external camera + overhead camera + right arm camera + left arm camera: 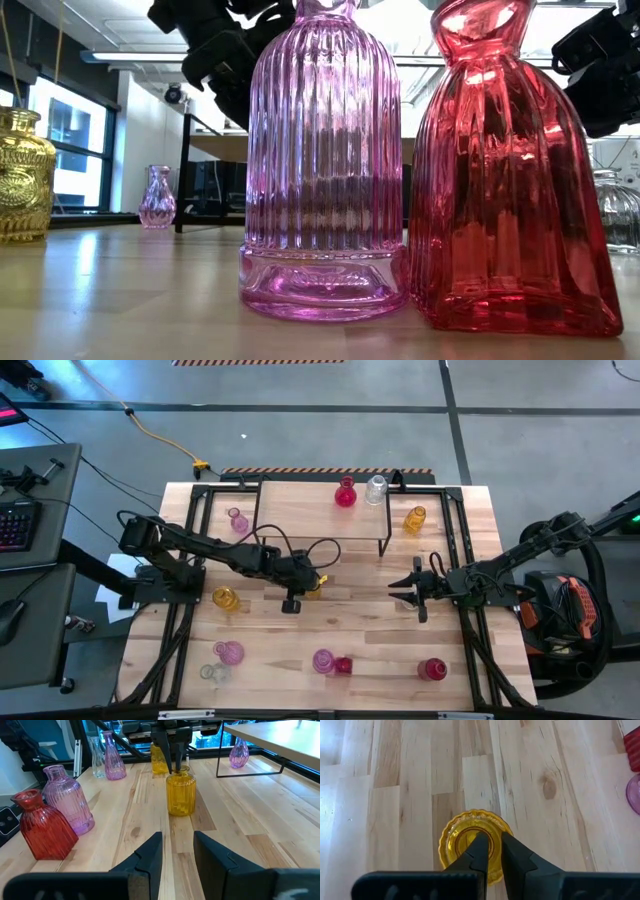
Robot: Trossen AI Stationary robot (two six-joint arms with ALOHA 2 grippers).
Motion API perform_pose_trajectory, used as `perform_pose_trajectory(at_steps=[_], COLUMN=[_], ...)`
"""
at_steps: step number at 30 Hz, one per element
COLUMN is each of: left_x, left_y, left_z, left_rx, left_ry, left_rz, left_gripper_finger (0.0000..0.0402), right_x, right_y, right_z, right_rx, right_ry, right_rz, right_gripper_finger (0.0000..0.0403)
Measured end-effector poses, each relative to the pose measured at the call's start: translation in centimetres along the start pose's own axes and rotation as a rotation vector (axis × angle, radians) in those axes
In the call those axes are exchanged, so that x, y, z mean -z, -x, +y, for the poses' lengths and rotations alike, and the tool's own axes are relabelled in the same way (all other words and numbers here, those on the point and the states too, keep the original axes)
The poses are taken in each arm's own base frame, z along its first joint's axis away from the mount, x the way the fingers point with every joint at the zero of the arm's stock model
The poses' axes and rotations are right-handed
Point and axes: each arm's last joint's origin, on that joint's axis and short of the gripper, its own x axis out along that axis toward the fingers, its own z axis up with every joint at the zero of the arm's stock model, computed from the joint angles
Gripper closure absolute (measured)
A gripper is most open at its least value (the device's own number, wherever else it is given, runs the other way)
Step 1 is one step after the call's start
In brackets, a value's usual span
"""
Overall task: Sort vases onto shelf
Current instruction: Put the bottom right yellow vase on the shelf
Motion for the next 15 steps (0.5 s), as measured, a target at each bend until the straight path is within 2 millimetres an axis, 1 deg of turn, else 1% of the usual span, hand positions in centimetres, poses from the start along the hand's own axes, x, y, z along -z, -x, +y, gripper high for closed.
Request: perform_pose_trajectory(at_steps=[8,12,15], left_x=[-0.02,-0.52,-0.95], left_y=[0.18,0.77,0.99], left_z=[0.04,0.05,0.01], left_rx=[0.0,-0.012,-0.022], left_ry=[0.009,0.003,-0.007], left_rz=[0.002,0.04,0.034], left_gripper_finger=[0.0385,0.0387,0.0387], right_x=[0.0,0.0,0.0], right_y=[0.0,0.0,0.0], right_z=[0.0,0.0,0.0], right_rx=[0.0,0.0,0.0], right_ry=[0.0,0.0,0.0], right_rz=[0.0,0.0,0.0], right_gripper_finger=[0.0308,0.0308,0.0308])
